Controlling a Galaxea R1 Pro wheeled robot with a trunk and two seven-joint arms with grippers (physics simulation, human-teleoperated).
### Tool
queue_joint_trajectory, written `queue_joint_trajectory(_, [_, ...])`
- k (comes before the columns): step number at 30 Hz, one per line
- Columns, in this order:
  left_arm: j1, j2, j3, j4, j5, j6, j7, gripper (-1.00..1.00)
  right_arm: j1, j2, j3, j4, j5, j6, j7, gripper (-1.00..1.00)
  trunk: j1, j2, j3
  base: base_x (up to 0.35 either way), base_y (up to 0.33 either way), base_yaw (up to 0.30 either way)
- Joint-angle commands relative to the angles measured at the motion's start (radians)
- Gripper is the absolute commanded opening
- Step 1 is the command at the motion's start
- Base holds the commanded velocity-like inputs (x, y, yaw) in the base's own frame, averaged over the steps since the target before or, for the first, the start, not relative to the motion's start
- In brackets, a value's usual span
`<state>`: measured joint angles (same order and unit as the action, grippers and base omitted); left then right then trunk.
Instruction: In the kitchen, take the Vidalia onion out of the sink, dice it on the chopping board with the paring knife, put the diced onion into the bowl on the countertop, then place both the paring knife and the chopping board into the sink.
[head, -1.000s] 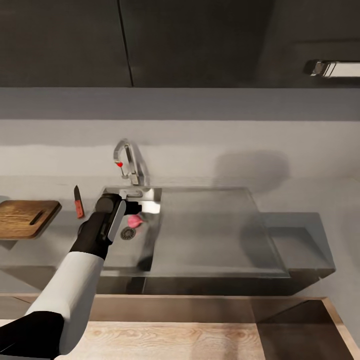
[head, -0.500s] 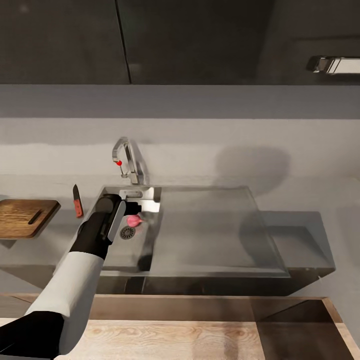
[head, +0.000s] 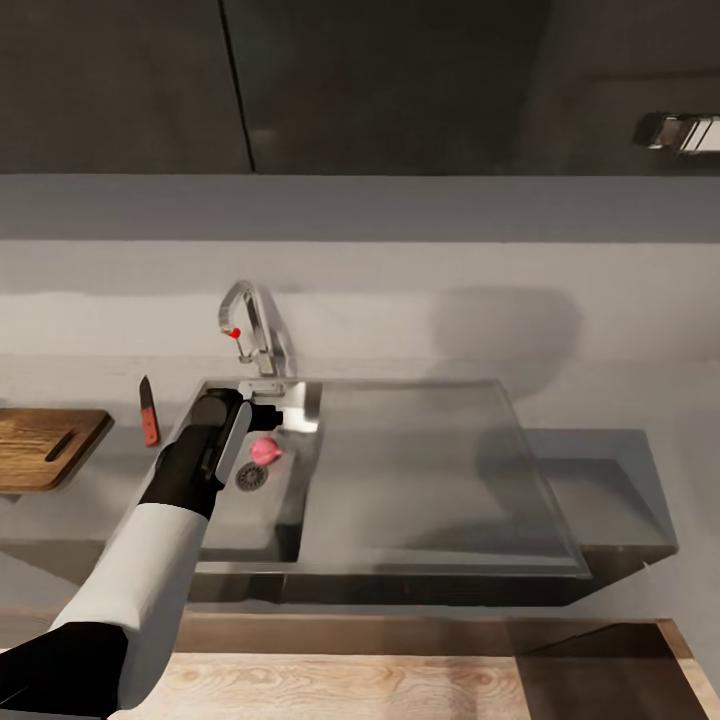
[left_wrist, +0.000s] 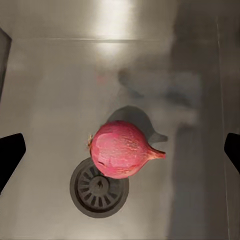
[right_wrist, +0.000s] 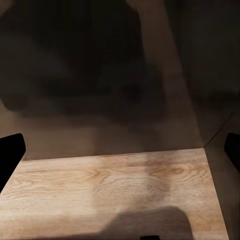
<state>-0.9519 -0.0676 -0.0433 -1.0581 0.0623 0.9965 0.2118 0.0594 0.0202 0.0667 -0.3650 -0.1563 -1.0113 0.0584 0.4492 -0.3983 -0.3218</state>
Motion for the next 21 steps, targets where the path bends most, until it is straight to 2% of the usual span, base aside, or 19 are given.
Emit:
queue_joint_trajectory(1, [-0.001,0.000,-0.001,-0.001,0.007,0.004,0.008,1.00,0.000,0.000,0.004,-0.002,-0.011,-0.001,0.006,1.00,0.001,-0.002,-0.002,0.080,0.000,0.000])
queue_joint_trajectory(21, [-0.001,0.000,-0.001,0.019,0.004,0.002,0.009,1.00,0.000,0.000,0.004,-0.002,-0.011,-0.001,0.006,1.00,0.001,-0.002,-0.033,0.008,0.000,0.000])
